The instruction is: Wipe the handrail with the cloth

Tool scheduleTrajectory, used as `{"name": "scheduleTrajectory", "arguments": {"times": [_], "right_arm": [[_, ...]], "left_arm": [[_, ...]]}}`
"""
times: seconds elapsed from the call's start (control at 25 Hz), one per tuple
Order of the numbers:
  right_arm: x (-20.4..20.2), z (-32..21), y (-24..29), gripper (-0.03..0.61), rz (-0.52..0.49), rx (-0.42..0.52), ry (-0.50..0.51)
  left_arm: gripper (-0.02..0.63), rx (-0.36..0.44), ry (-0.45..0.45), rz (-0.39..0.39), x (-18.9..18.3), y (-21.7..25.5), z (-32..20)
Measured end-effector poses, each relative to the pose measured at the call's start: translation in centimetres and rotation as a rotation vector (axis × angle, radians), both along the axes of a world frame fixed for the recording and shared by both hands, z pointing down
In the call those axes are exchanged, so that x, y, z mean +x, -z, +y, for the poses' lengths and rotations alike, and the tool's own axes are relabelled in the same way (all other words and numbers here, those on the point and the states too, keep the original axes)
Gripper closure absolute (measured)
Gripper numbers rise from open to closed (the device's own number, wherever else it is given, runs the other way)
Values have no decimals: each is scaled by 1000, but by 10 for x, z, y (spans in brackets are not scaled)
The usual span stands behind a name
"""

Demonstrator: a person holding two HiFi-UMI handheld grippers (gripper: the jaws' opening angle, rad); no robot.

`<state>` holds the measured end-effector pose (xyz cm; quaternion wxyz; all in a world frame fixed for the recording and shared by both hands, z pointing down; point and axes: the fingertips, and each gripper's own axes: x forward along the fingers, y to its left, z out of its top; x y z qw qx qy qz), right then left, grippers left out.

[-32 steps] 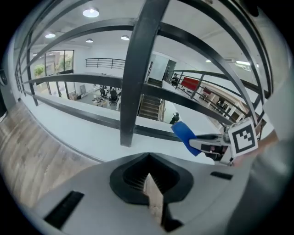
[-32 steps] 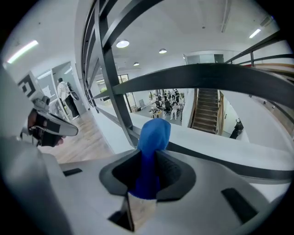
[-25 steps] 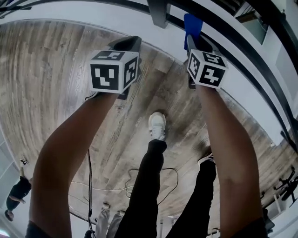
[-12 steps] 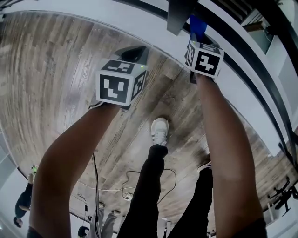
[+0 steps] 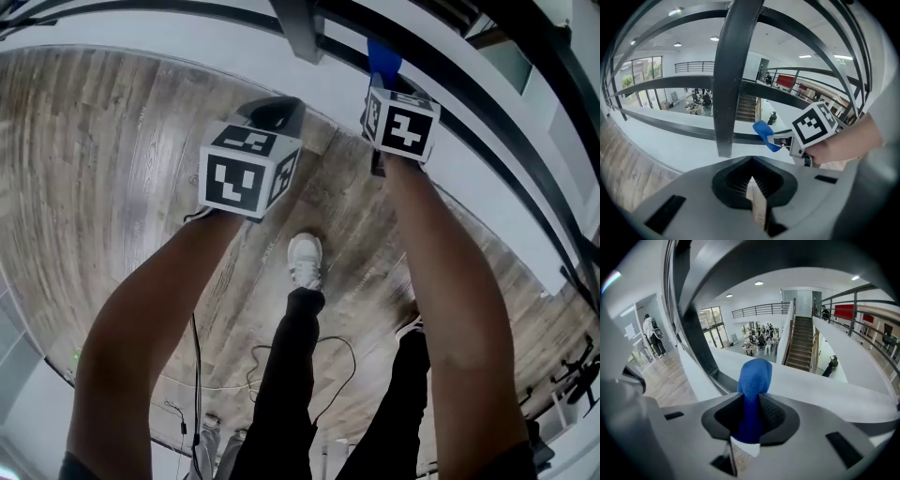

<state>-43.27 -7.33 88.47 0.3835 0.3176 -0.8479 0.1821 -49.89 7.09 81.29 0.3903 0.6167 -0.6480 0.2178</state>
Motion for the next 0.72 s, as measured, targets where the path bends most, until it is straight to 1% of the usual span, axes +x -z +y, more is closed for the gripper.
{"name": "scheduleTrajectory", "arguments": {"times": [0.12,0.24,0.48,0.72], "right_arm": [[36,-8,1,479,-1,-11,-22],[73,-17,4,479,-3,-7,-42],[145,-37,3,479,5,-17,-66],[222,-57,3,479,4,-20,-109]], "left_arm": [[611,-10,8,4,22,-1,-12],[611,-2,35,19,43,3,-28],[611,8,26,16,99,4,-62],[611,-3,-56,24,171,-5,-90]]}}
